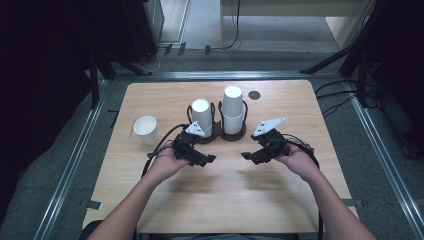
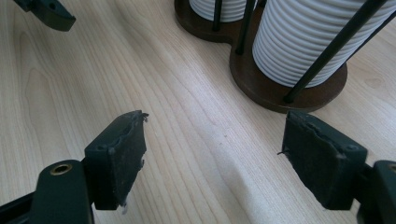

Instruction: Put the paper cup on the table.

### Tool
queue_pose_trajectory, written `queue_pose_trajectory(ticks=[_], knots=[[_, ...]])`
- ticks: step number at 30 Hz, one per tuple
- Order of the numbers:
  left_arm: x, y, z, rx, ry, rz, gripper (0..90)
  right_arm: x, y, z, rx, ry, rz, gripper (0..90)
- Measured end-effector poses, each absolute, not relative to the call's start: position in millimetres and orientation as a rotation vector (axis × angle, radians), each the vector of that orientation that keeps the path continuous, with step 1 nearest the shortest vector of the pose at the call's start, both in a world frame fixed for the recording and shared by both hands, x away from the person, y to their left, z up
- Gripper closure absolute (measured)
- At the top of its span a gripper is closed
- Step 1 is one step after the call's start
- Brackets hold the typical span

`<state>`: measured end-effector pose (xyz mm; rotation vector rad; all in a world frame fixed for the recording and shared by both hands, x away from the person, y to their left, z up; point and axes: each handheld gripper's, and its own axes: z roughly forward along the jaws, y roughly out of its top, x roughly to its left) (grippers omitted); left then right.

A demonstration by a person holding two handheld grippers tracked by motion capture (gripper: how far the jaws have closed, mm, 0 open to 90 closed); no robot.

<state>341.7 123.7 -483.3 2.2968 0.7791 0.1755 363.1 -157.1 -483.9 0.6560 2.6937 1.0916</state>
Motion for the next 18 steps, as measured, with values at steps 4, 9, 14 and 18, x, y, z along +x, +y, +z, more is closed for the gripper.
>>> queue_pose_trajectory(ticks=[4,9,14,18], knots=[[342,120,-483,2.301,0.757,0.176,10.7,361,-158,-485,0.654,2.694,1.082,21.8],[344,117,-483,2.297,0.748,0.166,10.7,359,-159,-486,0.658,2.695,1.075,21.8],[346,113,-485,2.313,0.717,0.155,11.9,356,-161,-487,0.650,2.697,1.060,21.8],[348,110,-488,2.325,0.715,0.144,11.9,354,-163,-488,0.645,2.697,1.053,21.8]])
